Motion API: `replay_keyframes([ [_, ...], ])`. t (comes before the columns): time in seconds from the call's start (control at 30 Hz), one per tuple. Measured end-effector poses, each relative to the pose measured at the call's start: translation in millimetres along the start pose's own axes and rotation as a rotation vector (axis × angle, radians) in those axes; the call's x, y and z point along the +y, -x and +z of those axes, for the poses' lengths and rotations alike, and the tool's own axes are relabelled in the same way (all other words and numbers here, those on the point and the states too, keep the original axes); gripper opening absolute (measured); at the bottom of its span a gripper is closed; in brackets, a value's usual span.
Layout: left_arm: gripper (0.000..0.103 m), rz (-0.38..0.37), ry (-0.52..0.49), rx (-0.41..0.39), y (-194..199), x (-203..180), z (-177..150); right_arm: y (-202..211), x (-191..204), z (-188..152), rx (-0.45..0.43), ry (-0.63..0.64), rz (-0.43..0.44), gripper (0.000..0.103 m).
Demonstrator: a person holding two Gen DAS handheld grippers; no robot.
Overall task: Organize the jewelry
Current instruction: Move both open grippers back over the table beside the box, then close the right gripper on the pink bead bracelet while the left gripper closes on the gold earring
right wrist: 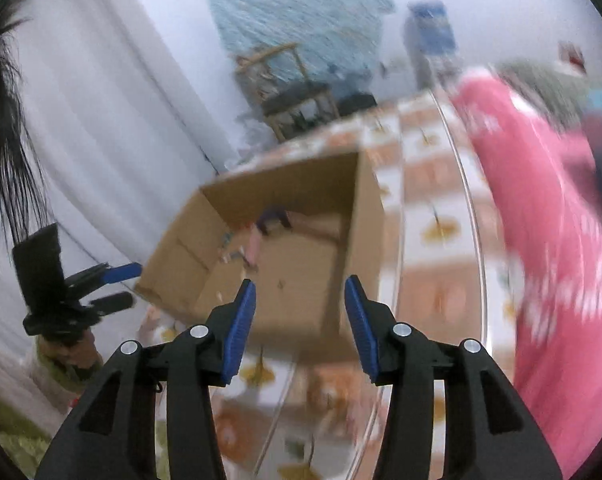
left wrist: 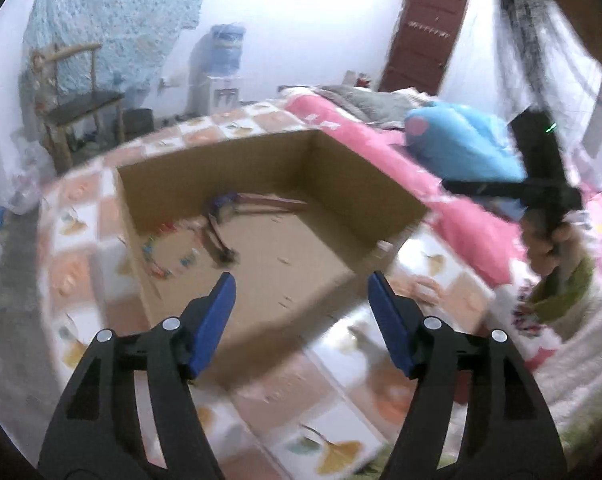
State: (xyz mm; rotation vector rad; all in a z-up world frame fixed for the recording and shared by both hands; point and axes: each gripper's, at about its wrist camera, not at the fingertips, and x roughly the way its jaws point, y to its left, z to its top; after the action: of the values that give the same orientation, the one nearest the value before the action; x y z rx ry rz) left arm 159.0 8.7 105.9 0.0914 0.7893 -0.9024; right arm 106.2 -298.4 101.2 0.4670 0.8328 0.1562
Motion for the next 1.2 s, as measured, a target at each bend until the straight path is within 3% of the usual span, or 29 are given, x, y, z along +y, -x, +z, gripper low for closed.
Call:
replay_keyframes([
  [0.1, 0.066, -0.071, 0.014, 0.021, -2.2, -11.9, -19.6, -15.5, -11.3, -33.0, 0.052, -0.09, -0.008, 0.045],
  [0.33, 0.066, -0.128, -0.016, 0.14, -41.7, -43.6, -44.0, -45.3, -4.1, -78.3, 0.123, -0.128, -0.007, 0.045],
  [0.43, 0.066, -0.095, -0.08, 0.151, -56.7, -57.5, -52.1, -55.3, 7.3, -85.4, 0.146, -0.07, -0.023, 0.042],
  [0.63, 0.063, 0.067, -0.278, 0.185, -101.1, -95.4, -66.2, -59.7, 12.9, -92.2, 0.137, 0.015, -0.105, 0.037],
  [0.7, 0.061, 0.088, -0.325, 0.187, -115.2, -102.7, -67.0, -56.7, 7.8, -94.5, 0.126, 0.011, -0.127, 0.036],
  [0.87, 0.052, 0.083, -0.338, 0.195, -135.9, -106.4, -61.5, -52.4, -3.6, -92.5, 0.097, -0.001, -0.185, 0.03],
  [1.2, 0.033, 0.071, -0.342, 0.229, -158.1, -116.1, -49.8, -75.6, -11.4, -93.7, 0.153, 0.029, -0.256, 0.016],
])
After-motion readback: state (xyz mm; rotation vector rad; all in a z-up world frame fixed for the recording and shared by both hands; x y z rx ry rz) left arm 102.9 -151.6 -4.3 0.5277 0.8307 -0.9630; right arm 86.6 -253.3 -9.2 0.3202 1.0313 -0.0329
